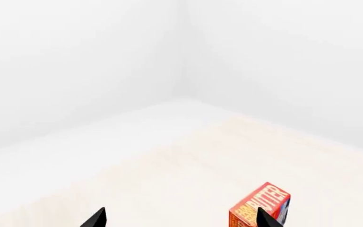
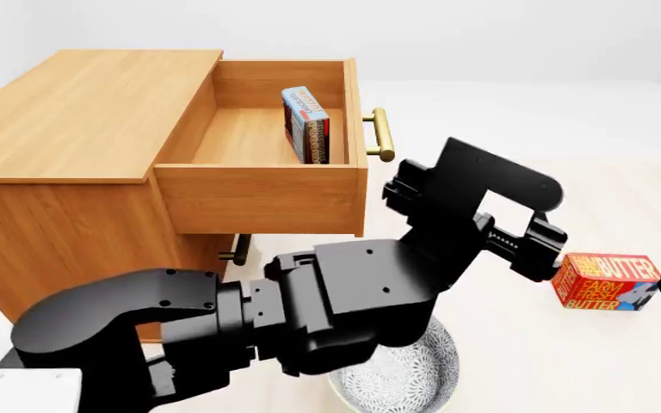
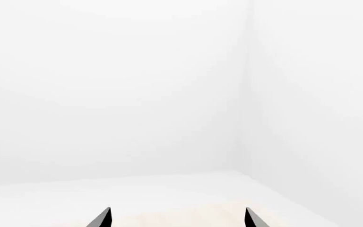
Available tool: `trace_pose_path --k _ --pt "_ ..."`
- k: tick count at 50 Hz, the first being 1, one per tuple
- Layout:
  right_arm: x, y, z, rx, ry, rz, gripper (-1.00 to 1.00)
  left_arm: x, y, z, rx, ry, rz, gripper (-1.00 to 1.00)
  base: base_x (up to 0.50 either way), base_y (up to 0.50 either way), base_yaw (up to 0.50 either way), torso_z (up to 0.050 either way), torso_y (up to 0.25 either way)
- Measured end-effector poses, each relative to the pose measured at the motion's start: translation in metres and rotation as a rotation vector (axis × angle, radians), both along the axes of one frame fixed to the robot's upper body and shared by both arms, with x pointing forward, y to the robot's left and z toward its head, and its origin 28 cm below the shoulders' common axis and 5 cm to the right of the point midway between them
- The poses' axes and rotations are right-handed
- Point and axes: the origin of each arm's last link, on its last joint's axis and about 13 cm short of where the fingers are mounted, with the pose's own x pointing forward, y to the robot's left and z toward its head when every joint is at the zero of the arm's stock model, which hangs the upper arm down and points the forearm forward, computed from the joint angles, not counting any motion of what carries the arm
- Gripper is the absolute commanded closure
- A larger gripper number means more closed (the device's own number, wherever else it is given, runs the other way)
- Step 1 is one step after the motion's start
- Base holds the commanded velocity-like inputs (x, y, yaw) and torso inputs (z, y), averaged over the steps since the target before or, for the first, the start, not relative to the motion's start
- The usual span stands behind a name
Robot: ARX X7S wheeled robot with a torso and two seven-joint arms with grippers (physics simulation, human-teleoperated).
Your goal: Put the chocolate pudding in the top drawer of the cabinet and close it.
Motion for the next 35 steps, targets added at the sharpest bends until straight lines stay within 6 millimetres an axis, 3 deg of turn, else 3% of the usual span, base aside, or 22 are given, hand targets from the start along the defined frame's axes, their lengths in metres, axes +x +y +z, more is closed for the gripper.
trace_pose_path --k 35 --pt "-0.002 0.0 -0.003 -0.001 0.008 0.008 -1.0 0.019 0.009 -0.011 0.028 0.054 0.03 -1.0 0.0 0.0 0.0 0.0 0.0"
